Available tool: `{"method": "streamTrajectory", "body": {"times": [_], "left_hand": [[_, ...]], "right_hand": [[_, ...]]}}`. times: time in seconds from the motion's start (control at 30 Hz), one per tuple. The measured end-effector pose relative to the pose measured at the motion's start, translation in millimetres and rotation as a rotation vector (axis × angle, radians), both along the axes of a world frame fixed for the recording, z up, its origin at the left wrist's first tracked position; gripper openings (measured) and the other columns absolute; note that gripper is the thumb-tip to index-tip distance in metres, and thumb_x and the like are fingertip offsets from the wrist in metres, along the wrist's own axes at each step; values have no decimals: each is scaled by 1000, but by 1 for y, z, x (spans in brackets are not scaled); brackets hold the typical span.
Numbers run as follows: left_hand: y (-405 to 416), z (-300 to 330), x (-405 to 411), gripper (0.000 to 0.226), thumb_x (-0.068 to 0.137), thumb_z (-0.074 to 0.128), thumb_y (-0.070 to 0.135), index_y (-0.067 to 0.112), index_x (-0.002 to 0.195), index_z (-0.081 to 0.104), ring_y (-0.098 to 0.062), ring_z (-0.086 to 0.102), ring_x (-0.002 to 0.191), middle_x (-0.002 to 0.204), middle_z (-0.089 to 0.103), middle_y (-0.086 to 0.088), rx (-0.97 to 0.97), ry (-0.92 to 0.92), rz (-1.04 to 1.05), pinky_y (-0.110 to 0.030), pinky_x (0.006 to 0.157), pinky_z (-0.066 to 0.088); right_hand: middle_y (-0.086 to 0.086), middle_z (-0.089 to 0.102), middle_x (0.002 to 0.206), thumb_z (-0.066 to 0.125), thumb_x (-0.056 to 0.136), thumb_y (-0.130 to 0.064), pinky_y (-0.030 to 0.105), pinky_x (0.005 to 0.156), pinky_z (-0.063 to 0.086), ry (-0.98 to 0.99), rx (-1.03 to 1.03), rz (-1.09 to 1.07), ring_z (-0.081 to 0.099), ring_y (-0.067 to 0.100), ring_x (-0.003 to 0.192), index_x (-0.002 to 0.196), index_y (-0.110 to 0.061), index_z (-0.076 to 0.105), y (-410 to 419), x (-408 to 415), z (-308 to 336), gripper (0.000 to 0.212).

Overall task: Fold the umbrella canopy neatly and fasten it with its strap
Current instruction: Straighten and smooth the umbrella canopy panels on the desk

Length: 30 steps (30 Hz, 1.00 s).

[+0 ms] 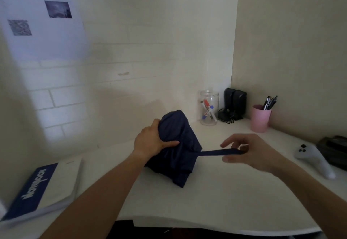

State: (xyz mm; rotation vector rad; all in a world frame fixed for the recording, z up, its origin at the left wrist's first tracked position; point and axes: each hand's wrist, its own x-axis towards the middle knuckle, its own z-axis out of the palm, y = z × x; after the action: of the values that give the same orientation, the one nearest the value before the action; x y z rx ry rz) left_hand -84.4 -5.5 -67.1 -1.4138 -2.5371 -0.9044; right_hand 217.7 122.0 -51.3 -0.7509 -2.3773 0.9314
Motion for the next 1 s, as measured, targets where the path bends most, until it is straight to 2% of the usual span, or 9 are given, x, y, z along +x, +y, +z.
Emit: {"method": "streamTrajectory", "body": {"times": [0.07,0.23,0.3,0.4,0.53,0.63,0.73,0.9,1.0], "left_hand": [[4,-12,1,103,58,77,78,27,140,41,-34,62,106,119,62,-12,-53,118,-1,-44,87,55],[6,-37,2,114,60,64,89,32,153,31,-38,45,132,146,46,-18,-106,322,54,-51,112,36],[-6,-38,14,105,65,61,88,31,150,41,-39,38,141,150,42,-19,40,414,64,-56,120,23],[-31,-38,44,74,79,61,77,25,131,62,-28,47,132,137,54,-7,370,511,-159,-49,117,29],[-56,-51,75,74,74,61,82,29,126,62,-8,53,115,122,61,9,166,430,-391,-28,103,39],[-54,-67,71,35,86,66,52,29,112,68,-12,64,100,108,69,12,104,419,-334,-26,89,43],[-57,-67,64,16,93,64,42,29,99,71,-10,66,83,90,72,12,171,254,-249,-23,73,43],[-65,-62,61,18,89,72,41,23,83,71,-5,62,71,75,68,11,241,-33,-258,-18,66,47],[-66,-61,59,17,85,79,35,25,78,67,-3,61,68,68,64,15,263,-116,-243,-9,62,43]], "right_hand": [[-2,70,79,89,72,-29,37,71,57,-92,29,71,69,24,67,95,-42,71,-8,-1,-15,32],[5,70,79,81,82,-13,35,73,56,-11,-11,122,70,25,70,92,-36,67,-24,3,-27,28],[4,71,80,81,82,-12,35,70,54,57,-25,91,69,30,72,85,-33,69,-29,4,-26,24],[-4,73,79,83,80,-14,36,72,53,134,-3,66,69,25,74,78,-30,73,-38,3,-22,19],[-3,76,80,84,78,-14,40,74,54,257,4,50,67,35,76,77,-27,75,-50,-3,-16,17],[-4,76,80,85,77,-10,24,62,53,416,-46,-15,66,25,72,78,-22,76,-56,-9,-10,15],[-1,76,78,83,78,-10,25,53,52,530,-149,-41,62,16,59,86,-16,77,-58,-10,-4,11],[10,79,105,69,88,-5,37,87,62,649,-379,60,73,26,102,98,-3,72,-61,-15,-1,10],[19,77,107,64,92,-9,37,85,58,670,-554,98,73,30,99,98,-7,68,-63,-20,-2,7]]}}
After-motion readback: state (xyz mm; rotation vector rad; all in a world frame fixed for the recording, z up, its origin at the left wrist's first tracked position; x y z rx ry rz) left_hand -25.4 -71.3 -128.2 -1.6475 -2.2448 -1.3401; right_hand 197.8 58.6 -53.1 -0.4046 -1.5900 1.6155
